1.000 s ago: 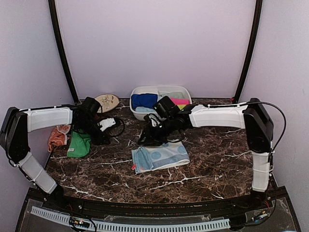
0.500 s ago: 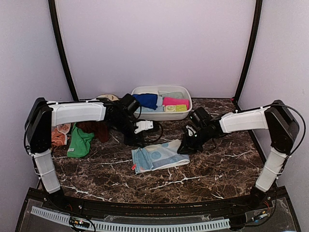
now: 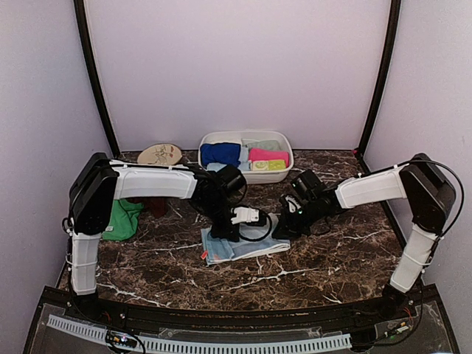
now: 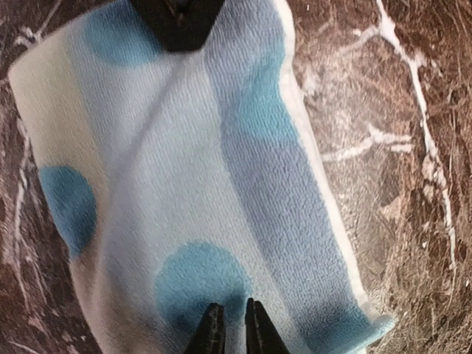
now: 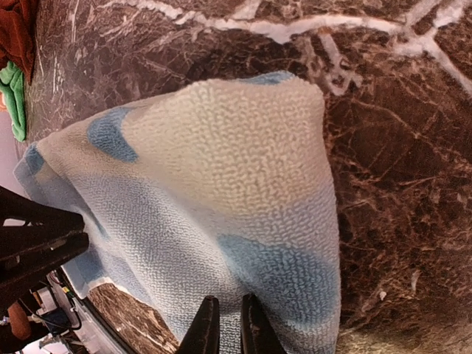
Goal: Roll the towels
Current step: Adjust the towel at the center of the board, then rotate the towel at the center of the board.
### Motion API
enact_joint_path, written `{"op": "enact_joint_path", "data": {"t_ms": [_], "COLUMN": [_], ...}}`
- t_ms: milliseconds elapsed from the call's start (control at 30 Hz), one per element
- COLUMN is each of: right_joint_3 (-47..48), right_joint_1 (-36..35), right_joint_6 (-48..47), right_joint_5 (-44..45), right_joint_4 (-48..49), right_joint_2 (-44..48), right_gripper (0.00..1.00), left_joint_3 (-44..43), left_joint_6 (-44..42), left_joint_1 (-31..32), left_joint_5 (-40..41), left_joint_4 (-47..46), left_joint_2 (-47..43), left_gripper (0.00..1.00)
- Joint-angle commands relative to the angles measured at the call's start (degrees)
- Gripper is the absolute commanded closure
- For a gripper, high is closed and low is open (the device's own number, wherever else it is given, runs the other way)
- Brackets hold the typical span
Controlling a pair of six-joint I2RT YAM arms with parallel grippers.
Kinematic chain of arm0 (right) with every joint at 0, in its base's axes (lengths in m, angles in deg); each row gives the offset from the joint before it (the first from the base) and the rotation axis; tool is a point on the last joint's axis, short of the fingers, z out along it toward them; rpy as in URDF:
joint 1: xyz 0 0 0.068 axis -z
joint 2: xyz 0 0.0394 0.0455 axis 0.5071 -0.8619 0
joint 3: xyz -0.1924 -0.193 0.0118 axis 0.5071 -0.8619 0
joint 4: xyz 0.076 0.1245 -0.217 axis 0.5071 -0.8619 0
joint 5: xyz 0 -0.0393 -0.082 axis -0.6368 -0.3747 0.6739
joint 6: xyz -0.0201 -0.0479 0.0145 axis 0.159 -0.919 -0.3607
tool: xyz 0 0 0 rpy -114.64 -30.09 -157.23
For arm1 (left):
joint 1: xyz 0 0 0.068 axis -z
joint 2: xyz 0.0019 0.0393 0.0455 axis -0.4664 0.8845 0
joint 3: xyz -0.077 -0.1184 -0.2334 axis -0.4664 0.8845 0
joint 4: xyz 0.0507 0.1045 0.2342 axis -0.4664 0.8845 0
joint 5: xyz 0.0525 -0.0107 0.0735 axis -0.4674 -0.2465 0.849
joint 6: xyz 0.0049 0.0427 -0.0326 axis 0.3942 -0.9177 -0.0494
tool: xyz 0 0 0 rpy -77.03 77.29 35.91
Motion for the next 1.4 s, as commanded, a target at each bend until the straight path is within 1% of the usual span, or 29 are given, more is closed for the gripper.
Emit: {"op": "enact_joint_path", "data": {"t_ms": [0,133,267,333,433,467,567,633,700,733,900,1000,1033,1100,1200,1300,1367], "right_joint_3": [-1.6,-2.5,-3.9,-4.0,-2.2,-0.9,3.9,6.9,9.5,11.2,17.5,19.8,19.6,17.8,14.7,11.6,9.7], "right_joint_1": [0.2,0.2,0.2,0.2,0.1,0.2,0.2,0.2,0.3,0.2,0.4,0.5,0.8,1.2,1.4,1.4,1.4], "right_joint_6": [0.0,-0.1,0.1,0.0,-0.8,-1.2,-2.8,-3.7,-4.5,-4.9,-7.2,-8.5,-8.4,-7.7,-7.4,-7.1,-6.7], "right_joint_5": [-0.5,-0.3,-0.5,-0.7,-1.0,-0.9,-0.7,-0.7,-0.8,-1.1,-2.8,-0.9,-0.3,0.0,1.0,1.9,2.0], "right_joint_4": [2.0,1.8,2.4,2.1,0.4,-1.2,-4.7,-6.3,-7.1,-7.1,-6.3,-7.2,-7.0,-5.3,-3.8,-2.6,-2.0], "right_joint_2": [0.9,0.9,1.6,1.8,2.7,3.3,4.2,3.9,2.9,1.9,-5.9,-10.9,-11.9,-12.8,-12.4,-11.4,-10.6], "right_gripper": [0.89,0.89,0.90,0.90,0.90,0.90,0.89,0.88,0.87,0.87,0.88,0.92,0.95,0.97,0.98,0.99,1.00], "left_joint_3": [7.4,14.2,18.2,18.3,16.5,15.6,13.9,14.7,15.6,15.8,16.5,17.9,18.6,20.2,23.3,25.5,25.6], "left_joint_6": [-0.3,-0.9,-0.6,-0.1,0.8,0.9,1.0,0.7,0.9,1.4,3.3,3.4,3.3,3.9,3.9,4.0,3.8], "left_joint_1": [-0.9,-3.9,-6.7,-6.9,-6.9,-6.8,-6.9,-6.9,-6.9,-6.9,-6.0,-4.9,-4.7,-4.7,-5.0,-6.5,-7.2], "left_joint_5": [4.8,6.1,6.6,5.8,0.6,0.0,2.1,5.8,9.2,9.5,3.7,1.3,1.1,2.4,7.8,12.6,14.1], "left_joint_4": [1.1,-0.4,-2.3,-2.4,-1.6,-1.4,-1.1,-2.7,-4.4,-4.5,-3.2,-2.2,-2.2,-2.9,-5.8,-9.6,-10.9], "left_joint_2": [-5.0,-10.2,-13.4,-14.2,-15.5,-15.8,-16.3,-16.7,-16.5,-16.4,-16.9,-16.2,-15.9,-14.9,-14.1,-13.9,-13.6], "left_gripper": [0.89,0.89,0.88,0.85,0.78,0.76,0.75,0.75,0.77,0.78,0.79,0.79,0.79,0.81,0.88,0.88,0.89]}}
